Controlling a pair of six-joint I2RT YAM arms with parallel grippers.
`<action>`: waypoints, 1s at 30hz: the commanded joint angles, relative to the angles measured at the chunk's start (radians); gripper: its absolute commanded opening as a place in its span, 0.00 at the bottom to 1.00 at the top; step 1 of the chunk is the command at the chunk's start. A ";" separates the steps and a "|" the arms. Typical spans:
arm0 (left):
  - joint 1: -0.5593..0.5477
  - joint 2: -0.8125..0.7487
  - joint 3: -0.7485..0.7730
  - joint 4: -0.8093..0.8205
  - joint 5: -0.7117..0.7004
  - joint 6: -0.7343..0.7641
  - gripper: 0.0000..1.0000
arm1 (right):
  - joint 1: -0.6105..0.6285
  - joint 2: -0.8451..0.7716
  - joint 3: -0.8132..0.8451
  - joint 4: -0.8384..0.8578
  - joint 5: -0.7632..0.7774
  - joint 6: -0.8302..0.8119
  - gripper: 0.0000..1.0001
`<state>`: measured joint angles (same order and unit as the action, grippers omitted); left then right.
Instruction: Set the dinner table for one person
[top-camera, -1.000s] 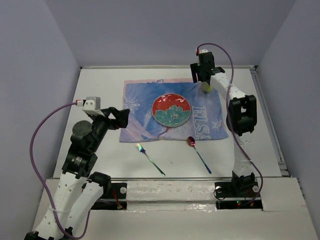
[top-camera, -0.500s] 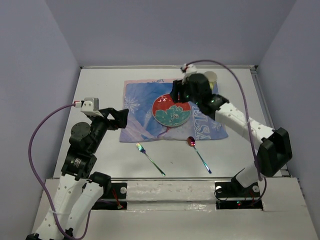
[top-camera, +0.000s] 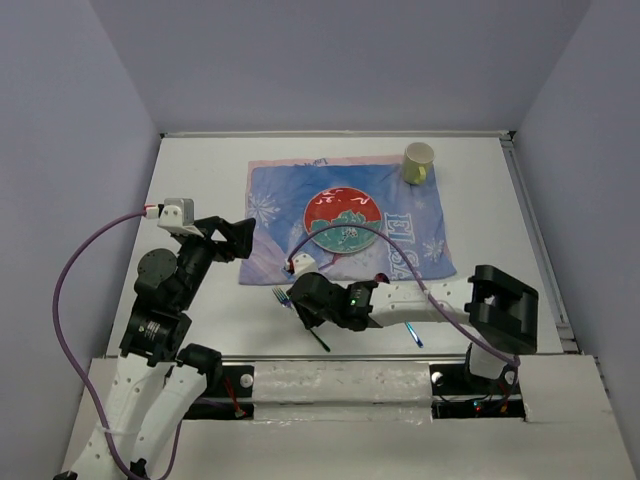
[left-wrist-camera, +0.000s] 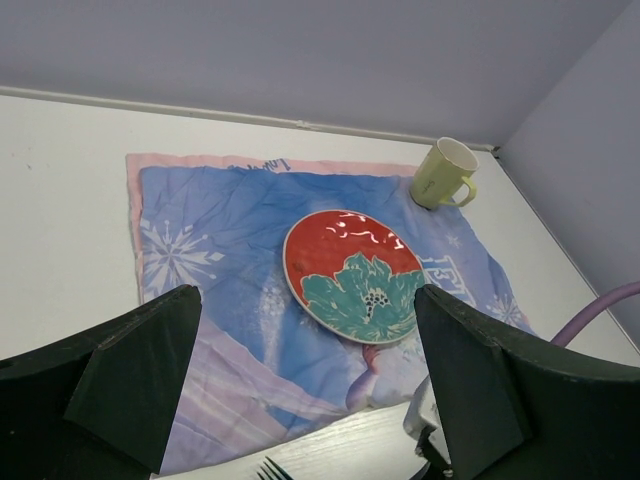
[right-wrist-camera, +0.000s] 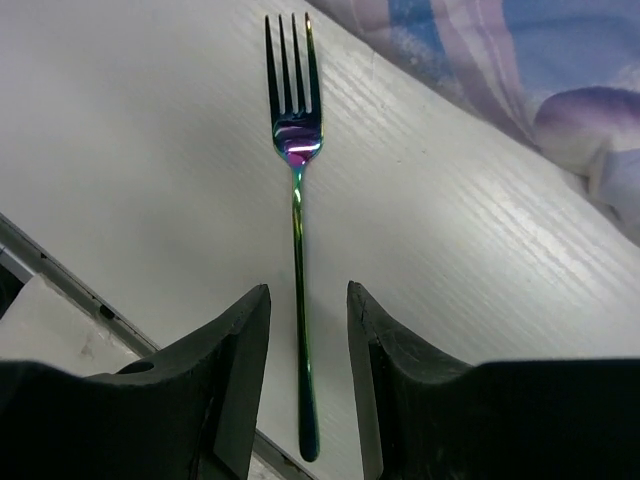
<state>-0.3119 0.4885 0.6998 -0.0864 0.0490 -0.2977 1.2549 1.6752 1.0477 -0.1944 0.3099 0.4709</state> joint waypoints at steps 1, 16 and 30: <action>0.008 -0.007 -0.002 0.048 0.022 -0.001 0.99 | 0.041 0.064 0.064 -0.010 0.069 0.072 0.42; 0.008 -0.021 -0.003 0.051 0.041 -0.003 0.99 | 0.063 0.176 0.192 -0.073 0.100 0.112 0.00; 0.008 -0.045 -0.002 0.048 0.026 -0.003 0.99 | -0.120 0.166 0.463 -0.033 0.271 0.083 0.00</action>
<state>-0.3119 0.4553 0.6998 -0.0864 0.0696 -0.2989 1.2465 1.8210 1.3670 -0.2844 0.4683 0.5518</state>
